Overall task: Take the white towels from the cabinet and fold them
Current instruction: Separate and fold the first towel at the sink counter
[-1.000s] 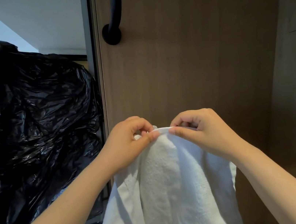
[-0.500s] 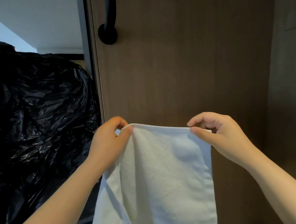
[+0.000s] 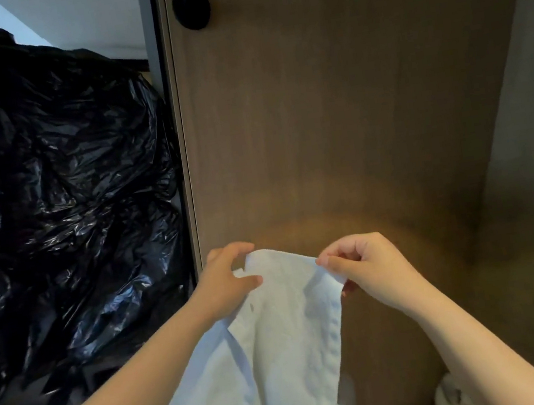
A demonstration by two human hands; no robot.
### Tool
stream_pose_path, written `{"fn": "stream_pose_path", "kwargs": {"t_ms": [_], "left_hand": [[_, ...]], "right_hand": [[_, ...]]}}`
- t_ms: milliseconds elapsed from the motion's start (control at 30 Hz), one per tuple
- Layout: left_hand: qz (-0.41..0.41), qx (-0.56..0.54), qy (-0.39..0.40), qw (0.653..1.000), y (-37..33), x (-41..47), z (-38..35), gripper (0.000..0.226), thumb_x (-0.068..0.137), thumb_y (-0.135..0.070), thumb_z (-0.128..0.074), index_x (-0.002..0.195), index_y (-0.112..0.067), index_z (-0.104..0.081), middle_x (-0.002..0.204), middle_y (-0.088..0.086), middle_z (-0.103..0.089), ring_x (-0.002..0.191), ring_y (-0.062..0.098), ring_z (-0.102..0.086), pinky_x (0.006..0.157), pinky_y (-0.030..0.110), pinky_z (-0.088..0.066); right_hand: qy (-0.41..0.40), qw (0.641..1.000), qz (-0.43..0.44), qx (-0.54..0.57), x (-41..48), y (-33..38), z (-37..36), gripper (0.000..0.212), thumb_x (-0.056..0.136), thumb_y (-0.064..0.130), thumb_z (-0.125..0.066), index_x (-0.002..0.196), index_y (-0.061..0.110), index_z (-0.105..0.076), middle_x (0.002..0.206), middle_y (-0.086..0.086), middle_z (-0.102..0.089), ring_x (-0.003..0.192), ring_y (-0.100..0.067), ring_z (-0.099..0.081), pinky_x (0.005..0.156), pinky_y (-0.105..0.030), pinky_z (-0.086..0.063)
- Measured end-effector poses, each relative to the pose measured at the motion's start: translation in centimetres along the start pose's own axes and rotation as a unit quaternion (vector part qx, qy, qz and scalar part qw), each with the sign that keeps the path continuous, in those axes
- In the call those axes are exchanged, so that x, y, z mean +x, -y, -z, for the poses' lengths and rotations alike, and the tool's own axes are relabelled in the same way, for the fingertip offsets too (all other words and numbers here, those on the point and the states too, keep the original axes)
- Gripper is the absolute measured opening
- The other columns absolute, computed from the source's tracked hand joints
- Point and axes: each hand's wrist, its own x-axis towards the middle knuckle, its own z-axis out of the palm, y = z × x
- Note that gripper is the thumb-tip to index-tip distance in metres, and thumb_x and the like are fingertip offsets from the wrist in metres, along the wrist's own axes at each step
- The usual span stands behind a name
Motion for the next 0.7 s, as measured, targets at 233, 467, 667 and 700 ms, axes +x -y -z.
{"fn": "stream_pose_path", "kwargs": {"t_ms": [233, 467, 667, 700], "left_hand": [[0.154, -0.125, 0.017, 0.98, 5.4, -5.4, -3.9, 0.067, 0.073, -0.021, -0.084, 0.129, -0.027, -0.048, 0.112, -0.007, -0.06, 0.098, 0.013, -0.062, 0.077, 0.024, -0.051], [0.297, -0.454, 0.0, 0.84, 7.7, -10.8, -5.7, 0.039, 0.079, 0.003, -0.074, 0.115, -0.006, -0.061, 0.099, 0.015, -0.074, 0.09, 0.021, -0.071, 0.075, 0.026, -0.059], [0.244, -0.354, -0.01, 0.903, 6.8, -11.4, -6.5, 0.022, 0.078, -0.012, -0.078, 0.099, -0.01, -0.072, 0.092, 0.009, -0.076, 0.084, 0.02, -0.071, 0.082, 0.026, -0.058], [0.22, -0.299, -0.007, 0.929, 6.7, -11.3, -6.8, 0.02, 0.077, -0.014, -0.08, 0.096, -0.014, -0.073, 0.088, 0.004, -0.076, 0.082, 0.016, -0.071, 0.081, 0.024, -0.058]], "right_hand": [[0.055, 0.994, -0.094, 0.018, -3.7, -6.7, -5.8, 0.021, 0.095, 0.018, -0.061, 0.081, 0.015, -0.077, 0.076, 0.004, -0.071, 0.067, -0.014, -0.067, 0.058, -0.016, -0.051], [0.013, 0.977, -0.172, 0.128, -6.0, -8.7, -8.2, 0.014, 0.093, 0.017, -0.064, 0.091, 0.02, -0.078, 0.084, 0.0, -0.075, 0.065, -0.019, -0.068, 0.063, -0.028, -0.058], [0.04, 0.957, -0.196, 0.209, -6.7, -8.3, -7.9, 0.014, 0.091, 0.02, -0.066, 0.101, 0.017, -0.076, 0.094, 0.001, -0.076, 0.082, -0.019, -0.073, 0.067, -0.025, -0.057], [0.037, 0.957, -0.198, 0.207, -6.8, -8.4, -7.8, 0.015, 0.091, 0.021, -0.065, 0.101, 0.018, -0.076, 0.094, 0.001, -0.076, 0.084, -0.019, -0.073, 0.069, -0.026, -0.057]]}}
